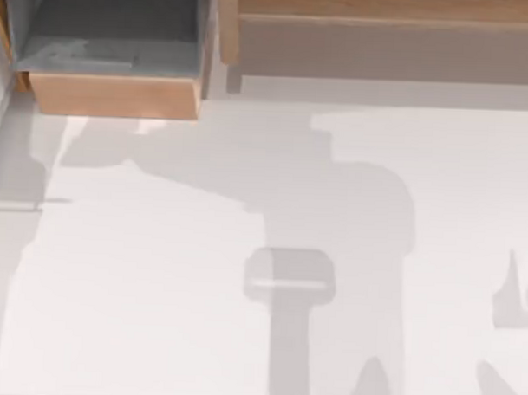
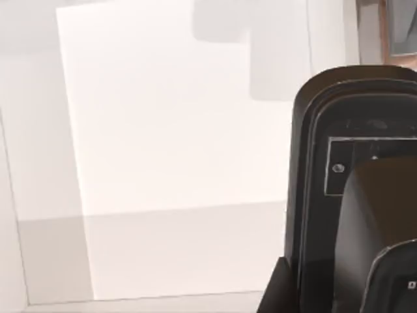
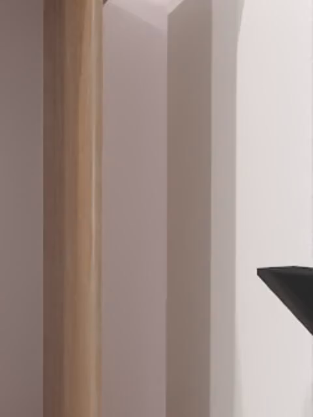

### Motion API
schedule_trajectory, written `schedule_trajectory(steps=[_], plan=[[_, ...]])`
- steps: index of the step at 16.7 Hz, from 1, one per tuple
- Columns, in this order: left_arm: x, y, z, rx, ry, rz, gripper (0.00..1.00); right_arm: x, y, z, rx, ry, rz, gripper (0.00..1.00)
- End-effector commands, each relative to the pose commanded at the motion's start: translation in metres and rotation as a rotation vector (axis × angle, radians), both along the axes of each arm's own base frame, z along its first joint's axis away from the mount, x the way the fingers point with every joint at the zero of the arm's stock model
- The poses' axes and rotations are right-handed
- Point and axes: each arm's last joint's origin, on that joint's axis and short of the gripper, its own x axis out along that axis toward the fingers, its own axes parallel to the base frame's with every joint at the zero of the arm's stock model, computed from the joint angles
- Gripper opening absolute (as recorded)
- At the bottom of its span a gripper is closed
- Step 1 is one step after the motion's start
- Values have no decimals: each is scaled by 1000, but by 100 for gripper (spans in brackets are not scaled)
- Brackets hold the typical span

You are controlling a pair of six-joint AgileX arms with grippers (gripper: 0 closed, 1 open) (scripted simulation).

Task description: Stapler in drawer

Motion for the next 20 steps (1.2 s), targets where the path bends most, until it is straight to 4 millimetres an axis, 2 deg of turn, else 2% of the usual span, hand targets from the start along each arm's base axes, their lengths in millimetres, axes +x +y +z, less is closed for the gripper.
schedule_trajectory(steps=[5,7,9,20], plan=[[14,69,-81,-25,161,73,0,0,0,0,0,0,0,100],[18,84,-117,-45,225,92,0,0,0,0,0,0,0,100],[21,84,-142,-65,277,92,0,0,0,0,0,0,0,100],[21,83,-147,-67,283,89,0,0,0,0,0,0,0,100]])
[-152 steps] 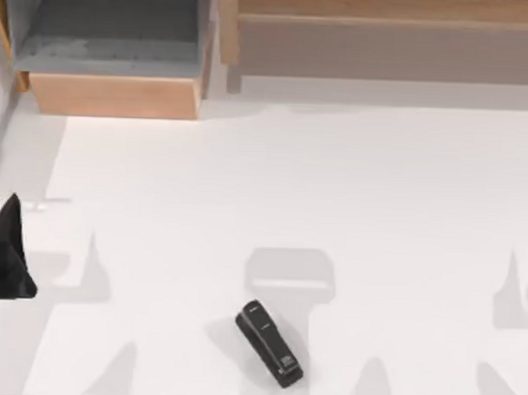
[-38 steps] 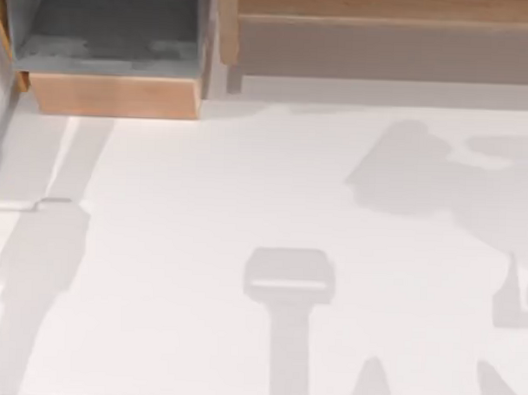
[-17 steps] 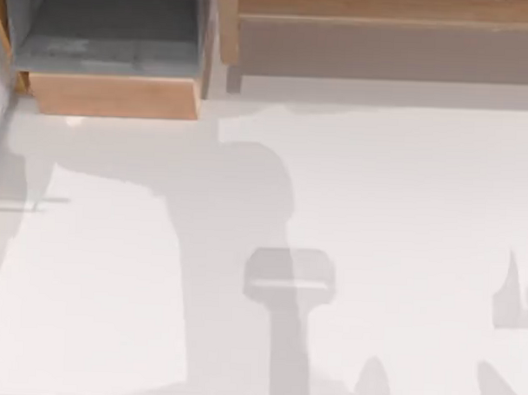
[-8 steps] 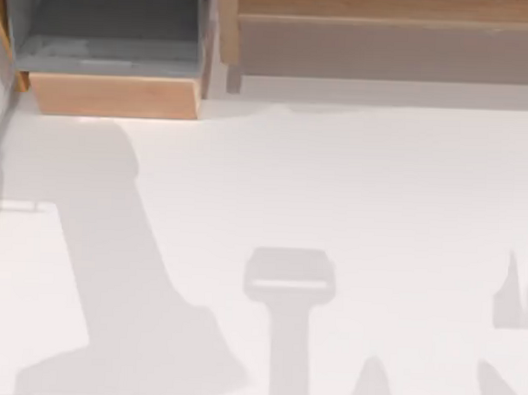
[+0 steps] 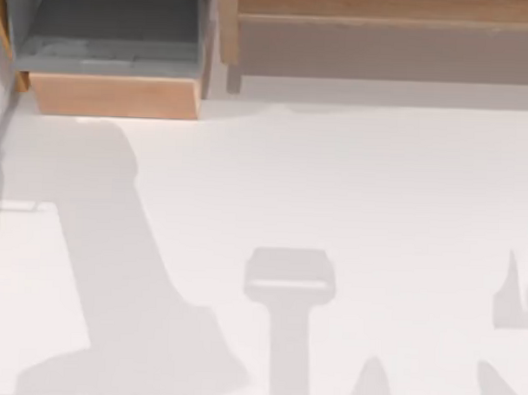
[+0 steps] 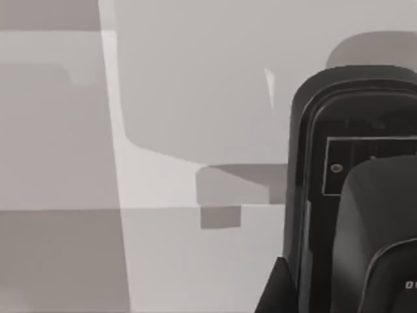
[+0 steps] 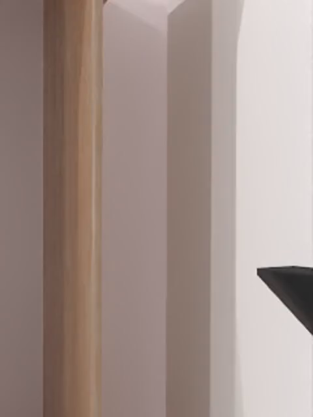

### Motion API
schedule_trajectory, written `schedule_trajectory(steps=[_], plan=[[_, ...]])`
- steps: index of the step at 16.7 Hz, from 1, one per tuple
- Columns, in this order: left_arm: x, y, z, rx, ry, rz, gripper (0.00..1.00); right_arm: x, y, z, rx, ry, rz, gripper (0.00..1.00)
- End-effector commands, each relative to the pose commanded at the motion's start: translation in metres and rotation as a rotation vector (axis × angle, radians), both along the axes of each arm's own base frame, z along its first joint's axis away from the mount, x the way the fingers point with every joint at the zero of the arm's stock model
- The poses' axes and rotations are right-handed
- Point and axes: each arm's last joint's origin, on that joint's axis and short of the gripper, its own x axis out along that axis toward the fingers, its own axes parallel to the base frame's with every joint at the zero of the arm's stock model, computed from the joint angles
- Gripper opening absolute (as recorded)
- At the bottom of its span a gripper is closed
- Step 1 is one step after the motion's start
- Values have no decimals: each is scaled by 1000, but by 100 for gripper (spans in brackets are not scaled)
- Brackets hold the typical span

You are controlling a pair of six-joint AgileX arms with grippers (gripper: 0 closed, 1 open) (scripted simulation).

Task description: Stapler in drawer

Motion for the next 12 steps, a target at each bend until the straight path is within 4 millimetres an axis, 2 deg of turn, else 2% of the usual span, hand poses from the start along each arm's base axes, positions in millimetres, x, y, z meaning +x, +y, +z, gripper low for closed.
schedule_trajectory(steps=[12], plan=[[-1,1,-7,2,-3,3,0,0,0,0,0,0,0,100]])
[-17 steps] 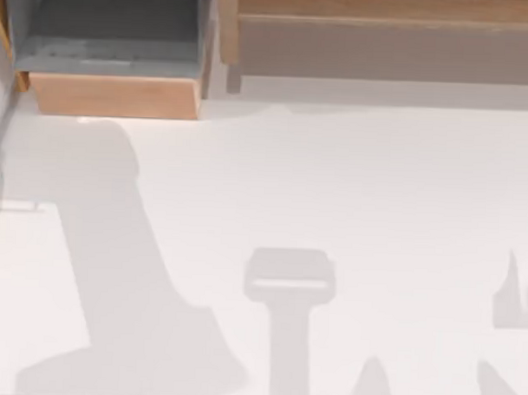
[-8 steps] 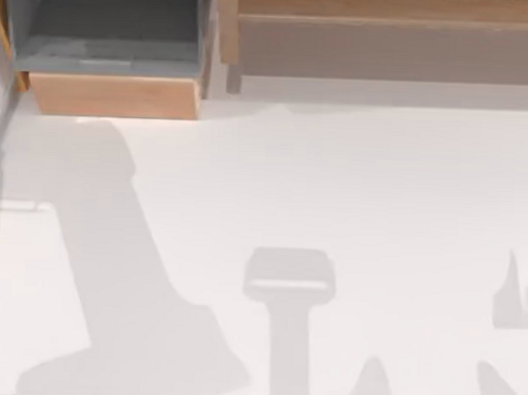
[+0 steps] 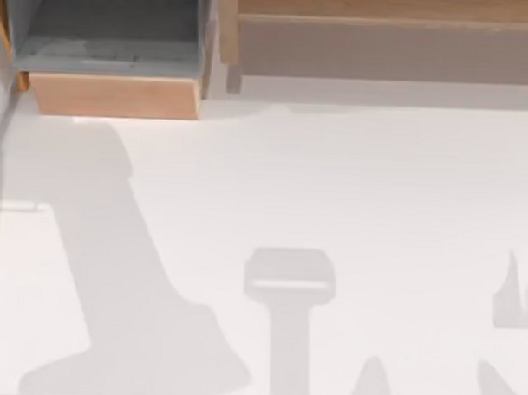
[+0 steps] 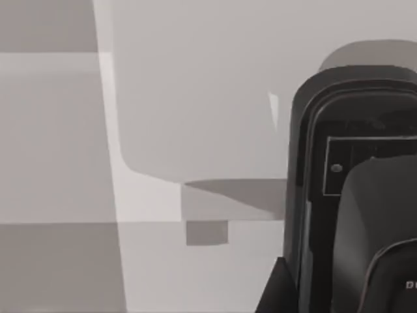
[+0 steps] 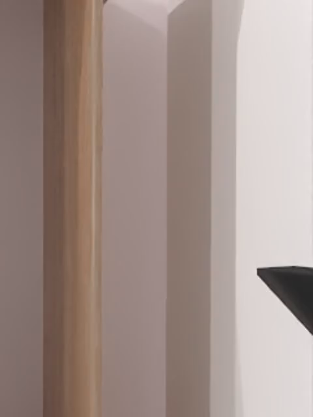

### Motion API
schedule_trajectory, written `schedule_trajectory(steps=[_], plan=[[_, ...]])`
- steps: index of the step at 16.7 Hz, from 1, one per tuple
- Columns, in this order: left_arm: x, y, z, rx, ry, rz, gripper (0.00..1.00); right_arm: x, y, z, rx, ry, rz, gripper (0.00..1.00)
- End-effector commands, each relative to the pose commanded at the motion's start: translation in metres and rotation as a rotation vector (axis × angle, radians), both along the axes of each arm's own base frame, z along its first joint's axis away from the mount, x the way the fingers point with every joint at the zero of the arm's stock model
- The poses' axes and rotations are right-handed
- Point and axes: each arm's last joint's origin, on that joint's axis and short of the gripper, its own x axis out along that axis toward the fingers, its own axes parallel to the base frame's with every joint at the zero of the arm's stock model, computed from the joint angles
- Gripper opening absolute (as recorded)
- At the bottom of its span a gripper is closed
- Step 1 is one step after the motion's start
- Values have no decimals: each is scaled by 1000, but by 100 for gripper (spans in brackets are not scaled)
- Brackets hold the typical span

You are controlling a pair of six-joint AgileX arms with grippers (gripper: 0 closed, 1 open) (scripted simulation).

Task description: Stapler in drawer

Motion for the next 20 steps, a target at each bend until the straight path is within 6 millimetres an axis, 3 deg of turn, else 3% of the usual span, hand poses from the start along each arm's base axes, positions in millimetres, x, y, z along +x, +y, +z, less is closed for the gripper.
schedule_trajectory(steps=[1,14,20], plan=[[0,0,0,0,0,0,0,0,0,0,0,0,0,100],[0,0,0,0,0,0,98,0,0,0,0,0,0,100],[0,0,0,0,0,0,100,0,0,0,0,0,0,100]])
